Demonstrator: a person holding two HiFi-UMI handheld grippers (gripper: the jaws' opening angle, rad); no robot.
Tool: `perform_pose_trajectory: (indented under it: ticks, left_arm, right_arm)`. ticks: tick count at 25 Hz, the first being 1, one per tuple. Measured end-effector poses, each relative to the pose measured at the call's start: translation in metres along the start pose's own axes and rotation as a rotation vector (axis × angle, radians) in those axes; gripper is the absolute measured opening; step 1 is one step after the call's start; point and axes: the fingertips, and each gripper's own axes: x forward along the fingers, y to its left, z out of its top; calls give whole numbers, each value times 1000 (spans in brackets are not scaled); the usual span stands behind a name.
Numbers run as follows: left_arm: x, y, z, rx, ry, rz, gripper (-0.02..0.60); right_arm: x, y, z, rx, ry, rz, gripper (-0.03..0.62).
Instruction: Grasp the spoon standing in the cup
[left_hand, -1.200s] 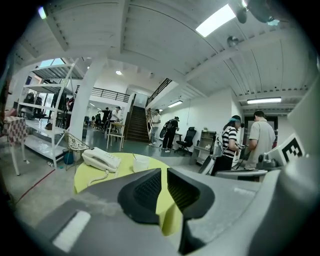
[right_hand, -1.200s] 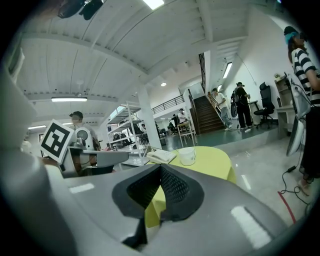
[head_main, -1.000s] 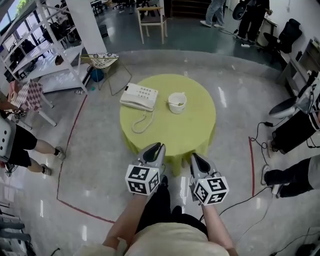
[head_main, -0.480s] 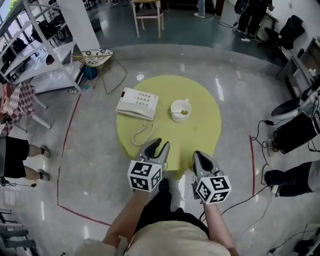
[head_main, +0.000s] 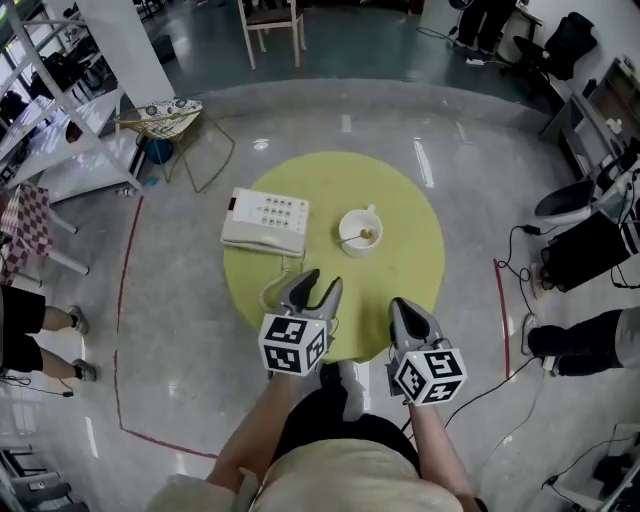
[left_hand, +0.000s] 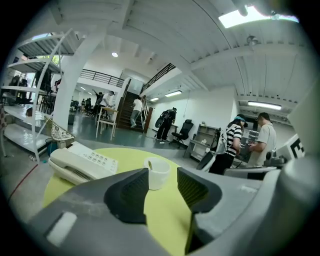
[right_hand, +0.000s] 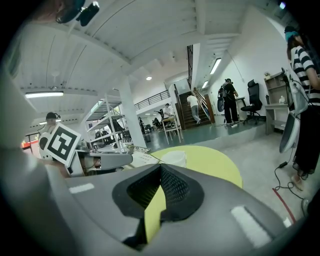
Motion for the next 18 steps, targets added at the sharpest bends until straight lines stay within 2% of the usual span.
perform_pose_trajectory:
  ticks: [11, 18]
  left_arm:
    - [43, 21, -6, -36, 48, -2, 183]
    - [72, 24, -7, -69, 71, 31, 189]
  right_arm:
    - [18, -22, 2, 23, 19, -70, 2]
    - [38, -42, 5, 44, 35, -49, 2]
